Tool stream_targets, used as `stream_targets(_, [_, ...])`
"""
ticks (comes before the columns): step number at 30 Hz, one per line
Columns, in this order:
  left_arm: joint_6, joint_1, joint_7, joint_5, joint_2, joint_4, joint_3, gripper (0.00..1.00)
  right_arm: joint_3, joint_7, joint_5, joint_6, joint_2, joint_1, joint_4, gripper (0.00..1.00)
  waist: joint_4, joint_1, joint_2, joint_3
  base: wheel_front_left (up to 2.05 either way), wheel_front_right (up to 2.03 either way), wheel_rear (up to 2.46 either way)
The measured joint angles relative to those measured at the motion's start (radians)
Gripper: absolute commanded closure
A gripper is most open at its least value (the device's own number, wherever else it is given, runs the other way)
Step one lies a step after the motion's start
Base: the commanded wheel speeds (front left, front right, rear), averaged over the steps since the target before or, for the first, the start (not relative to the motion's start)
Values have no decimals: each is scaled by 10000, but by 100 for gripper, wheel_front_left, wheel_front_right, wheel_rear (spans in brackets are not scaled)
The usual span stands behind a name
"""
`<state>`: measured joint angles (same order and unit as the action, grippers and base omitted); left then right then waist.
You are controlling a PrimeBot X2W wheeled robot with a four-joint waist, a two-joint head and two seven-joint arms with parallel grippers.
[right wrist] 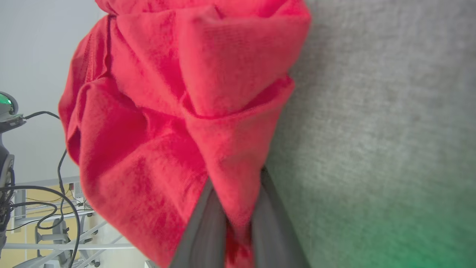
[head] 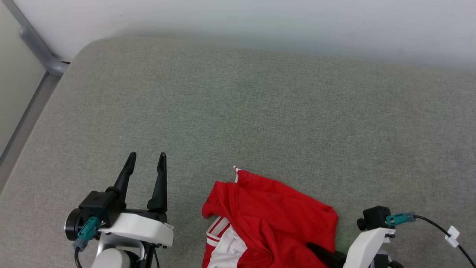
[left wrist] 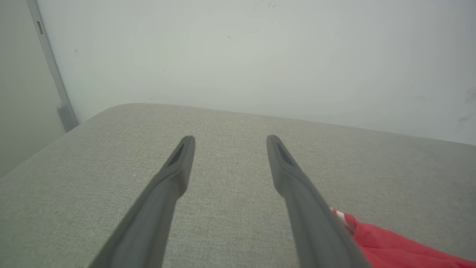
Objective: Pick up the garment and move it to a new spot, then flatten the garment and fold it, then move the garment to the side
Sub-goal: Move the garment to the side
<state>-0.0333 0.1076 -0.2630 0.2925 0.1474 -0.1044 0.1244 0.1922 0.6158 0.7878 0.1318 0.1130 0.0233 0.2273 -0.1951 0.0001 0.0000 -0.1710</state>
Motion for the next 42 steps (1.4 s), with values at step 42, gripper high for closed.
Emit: stream_targets(42, [-826,1498,671,-1127,1047,2995,803,0,-2888,-573,-5022,-4,3112,4353,192,100,5031,2,0,-3178,0,0,0])
